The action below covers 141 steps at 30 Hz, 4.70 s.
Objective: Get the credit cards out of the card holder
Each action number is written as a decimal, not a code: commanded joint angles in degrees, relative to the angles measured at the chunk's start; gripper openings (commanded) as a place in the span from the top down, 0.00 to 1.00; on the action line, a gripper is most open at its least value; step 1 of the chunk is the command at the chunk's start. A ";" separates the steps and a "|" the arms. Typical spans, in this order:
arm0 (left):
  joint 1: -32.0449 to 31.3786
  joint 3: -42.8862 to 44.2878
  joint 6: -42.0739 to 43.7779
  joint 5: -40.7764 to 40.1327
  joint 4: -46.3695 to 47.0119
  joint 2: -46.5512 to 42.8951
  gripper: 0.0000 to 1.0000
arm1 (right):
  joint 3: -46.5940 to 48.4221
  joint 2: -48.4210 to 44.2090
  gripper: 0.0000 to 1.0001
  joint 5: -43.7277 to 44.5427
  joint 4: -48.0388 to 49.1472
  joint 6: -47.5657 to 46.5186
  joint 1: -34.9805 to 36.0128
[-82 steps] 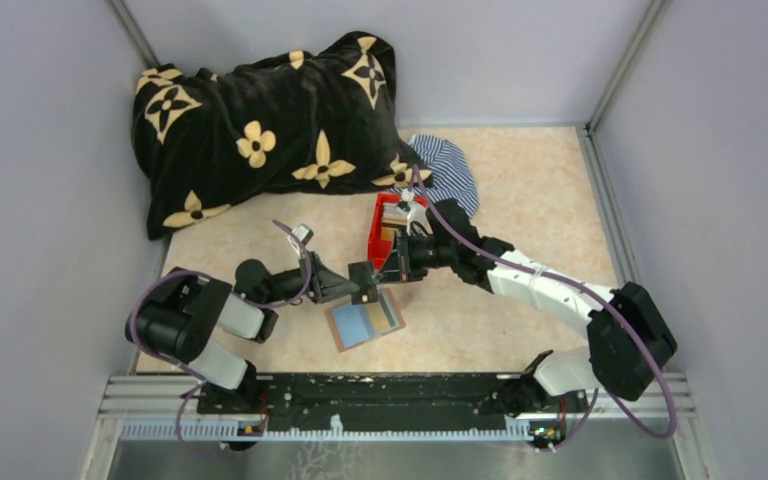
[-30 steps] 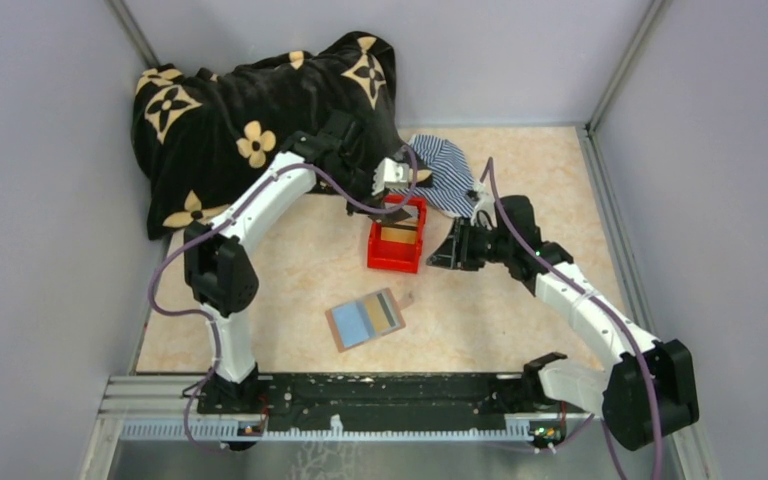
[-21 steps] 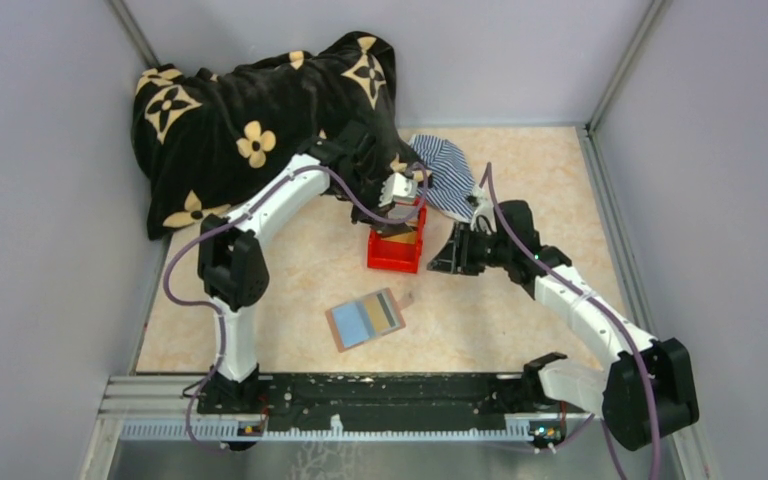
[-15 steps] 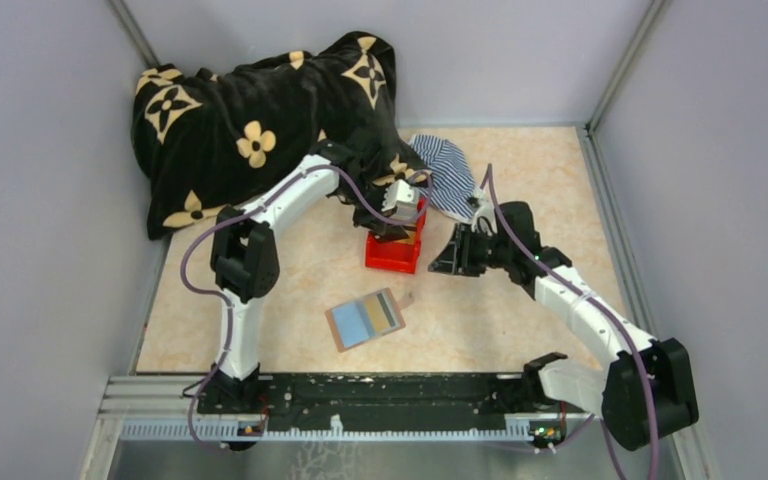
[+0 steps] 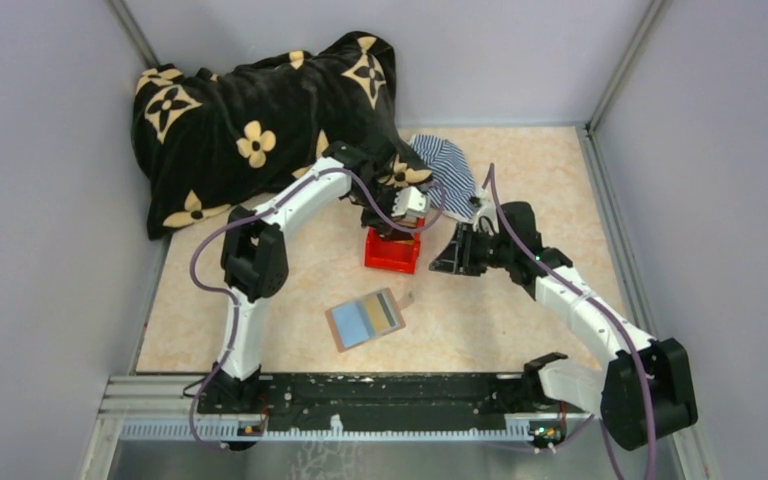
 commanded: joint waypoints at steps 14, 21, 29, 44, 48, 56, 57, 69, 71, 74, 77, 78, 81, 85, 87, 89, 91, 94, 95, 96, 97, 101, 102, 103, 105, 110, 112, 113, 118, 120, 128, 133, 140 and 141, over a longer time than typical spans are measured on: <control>-1.19 5.82 3.94 -7.48 -0.85 6.67 1.00 | -1.78 0.85 0.64 -1.89 3.41 -0.75 -0.81; -1.19 7.77 4.88 -9.98 -1.53 8.62 1.00 | -1.94 0.94 0.64 -2.02 3.36 -0.92 -1.02; -1.19 7.35 6.18 -10.06 -3.11 10.43 1.00 | -2.52 0.87 0.64 -2.28 2.99 -1.33 -1.43; -1.19 7.01 5.91 -12.14 -1.65 11.58 0.80 | -3.18 1.19 0.65 -3.06 3.54 -1.63 -1.83; -1.19 7.16 4.44 -13.41 0.83 11.25 0.65 | -3.39 1.70 0.65 -3.43 3.95 -1.65 -1.91; -1.23 7.38 4.33 -14.37 3.95 9.70 0.54 | -3.45 1.98 0.65 -4.03 4.40 -1.49 -1.92; -1.19 7.45 4.15 -14.57 4.30 9.66 0.51 | -3.52 1.94 0.65 -4.11 4.50 -1.44 -1.91; -1.35 7.18 3.52 -15.64 10.85 6.61 0.49 | -4.19 2.86 0.66 -5.22 5.81 -1.06 -1.92; -1.44 7.18 3.48 -16.03 11.02 6.37 0.49 | -4.36 3.07 0.66 -5.43 6.44 -0.85 -1.92; -1.52 7.36 3.42 -16.27 11.60 5.85 0.49 | -4.49 3.36 0.67 -5.79 6.90 -0.68 -1.97; -1.54 7.37 3.21 -16.03 12.75 5.04 0.49 | -4.57 3.45 0.67 -5.89 6.99 -0.76 -1.92; -1.54 7.39 3.09 -15.76 13.21 4.67 0.49 | -4.59 3.42 0.67 -5.86 6.99 -0.78 -1.92; -1.58 7.22 2.28 -14.89 15.84 3.19 0.49 | -4.68 3.41 0.68 -5.58 7.08 -0.78 -1.91; -1.54 4.62 -1.96 -13.41 25.37 -0.95 0.49 | -4.80 3.34 0.68 -5.03 7.45 -0.75 -1.91; -1.27 -0.69 -5.99 -13.22 34.99 -5.19 0.49 | -4.81 3.50 0.68 -3.94 7.56 -0.79 -1.95; -0.60 -6.09 -12.59 -12.71 45.39 -9.86 0.47 | -4.10 4.03 0.68 -2.73 7.17 -1.01 -1.91; 0.71 -8.85 -21.04 -12.05 52.44 -13.48 0.48 | -3.08 4.46 0.68 -2.06 7.23 -0.85 -1.94; 2.79 -13.02 -35.86 -13.07 60.76 -19.13 0.41 | -1.61 4.32 0.68 -0.14 7.29 -0.86 -1.50; 3.47 -14.90 -40.30 -13.42 62.64 -21.06 0.38 | -0.88 4.44 0.68 0.71 6.91 -1.41 -1.00; 3.82 -17.91 -43.76 -14.43 64.95 -23.64 0.33 | 0.08 4.79 0.67 2.15 5.74 -2.28 -0.18; 3.90 -22.21 -47.42 -16.19 68.59 -26.45 0.31 | 1.14 5.15 0.67 3.90 4.36 -3.38 0.93; 3.96 -42.98 -59.84 -21.87 82.99 -38.65 0.31 | 3.75 6.58 0.65 11.05 1.29 -5.60 8.18; 3.92 -47.01 -62.57 -23.31 83.98 -40.83 0.31 | 4.43 6.89 0.64 13.23 0.69 -5.97 10.18; 3.99 -50.98 -64.92 -23.74 85.40 -43.11 0.31 | 5.03 7.41 0.63 15.57 0.26 -6.09 11.98; 4.00 -58.14 -69.40 -22.76 88.68 -46.40 0.31 | 5.59 8.92 0.63 17.49 1.25 -5.21 13.00; 3.91 -69.32 -75.00 -21.14 90.13 -51.07 0.30 | 11.86 14.63 0.97 20.61 0.57 -6.65 14.36; 3.91 -74.66 -78.21 -23.96 92.93 -53.79 0.30 | 14.88 16.76 1.00 21.92 0.69 -6.94 15.66; 3.91 -77.23 -79.99 -25.54 94.22 -55.29 0.29 | 16.25 18.19 1.00 22.31 0.92 -6.95 16.24; 3.89 -83.72 -84.54 -29.46 94.19 -59.38 0.28 | 23.76 27.08 1.00 23.88 2.25 -6.34 18.13; 3.86 -84.96 -84.87 -28.86 93.87 -59.44 0.28 | 27.31 30.52 1.00 25.55 2.47 -6.06 18.30; 3.88 -86.74 -82.14 -29.41 92.76 -58.99 0.28 | 41.74 45.38 1.00 33.96 -3.16 -8.71 19.92; 3.89 -87.05 -81.05 -30.42 91.97 -59.37 0.27 | 44.42 49.72 1.00 33.63 -3.79 -9.32 20.17; 3.90 -87.43 -80.10 -31.27 92.11 -59.24 0.28 | 37.86 47.72 1.00 33.74 -3.49 -9.46 20.88; 3.91 -87.47 -80.15 -31.09 92.40 -59.06 0.28 | 36.30 46.93 1.00 33.68 -3.27 -9.31 20.86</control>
